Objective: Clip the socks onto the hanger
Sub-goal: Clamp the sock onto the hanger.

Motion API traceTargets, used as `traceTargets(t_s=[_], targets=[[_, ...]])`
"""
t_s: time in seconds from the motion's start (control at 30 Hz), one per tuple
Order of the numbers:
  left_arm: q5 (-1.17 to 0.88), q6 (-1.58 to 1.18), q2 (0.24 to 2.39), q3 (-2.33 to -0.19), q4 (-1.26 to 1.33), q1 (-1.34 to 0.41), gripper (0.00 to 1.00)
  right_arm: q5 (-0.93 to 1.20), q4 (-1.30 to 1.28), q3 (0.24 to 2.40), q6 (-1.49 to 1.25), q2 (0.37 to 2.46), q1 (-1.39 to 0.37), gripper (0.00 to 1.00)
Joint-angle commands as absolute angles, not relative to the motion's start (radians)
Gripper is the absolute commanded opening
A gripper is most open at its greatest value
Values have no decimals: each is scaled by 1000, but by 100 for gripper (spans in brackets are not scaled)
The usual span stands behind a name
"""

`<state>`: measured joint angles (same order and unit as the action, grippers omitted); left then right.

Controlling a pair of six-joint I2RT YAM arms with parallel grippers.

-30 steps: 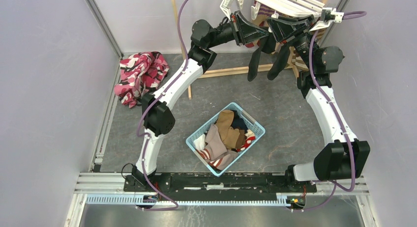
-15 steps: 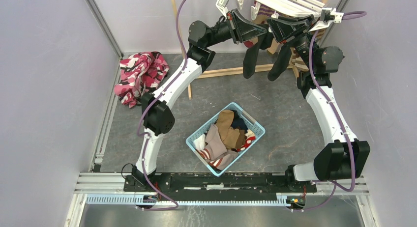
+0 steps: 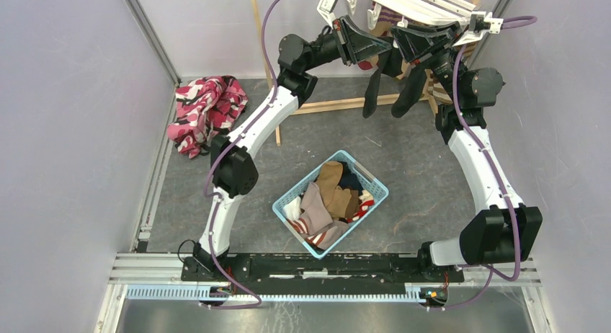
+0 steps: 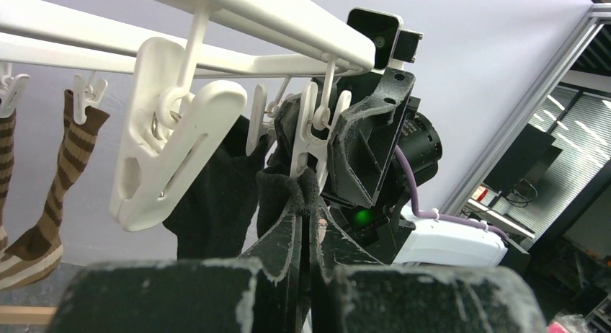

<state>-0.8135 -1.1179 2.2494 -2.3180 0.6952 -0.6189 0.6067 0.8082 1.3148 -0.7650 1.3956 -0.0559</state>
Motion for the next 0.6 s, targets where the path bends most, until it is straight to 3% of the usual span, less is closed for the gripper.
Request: traceTargets(t_s=[0.0, 0.57], targets=[[-796, -1180, 2260, -2349, 755, -624, 2, 660, 843, 1333, -778, 1397, -51, 12], [-758, -1320, 2283, -2353, 894, -626, 2, 675, 828, 1335, -768, 1401, -51, 12]])
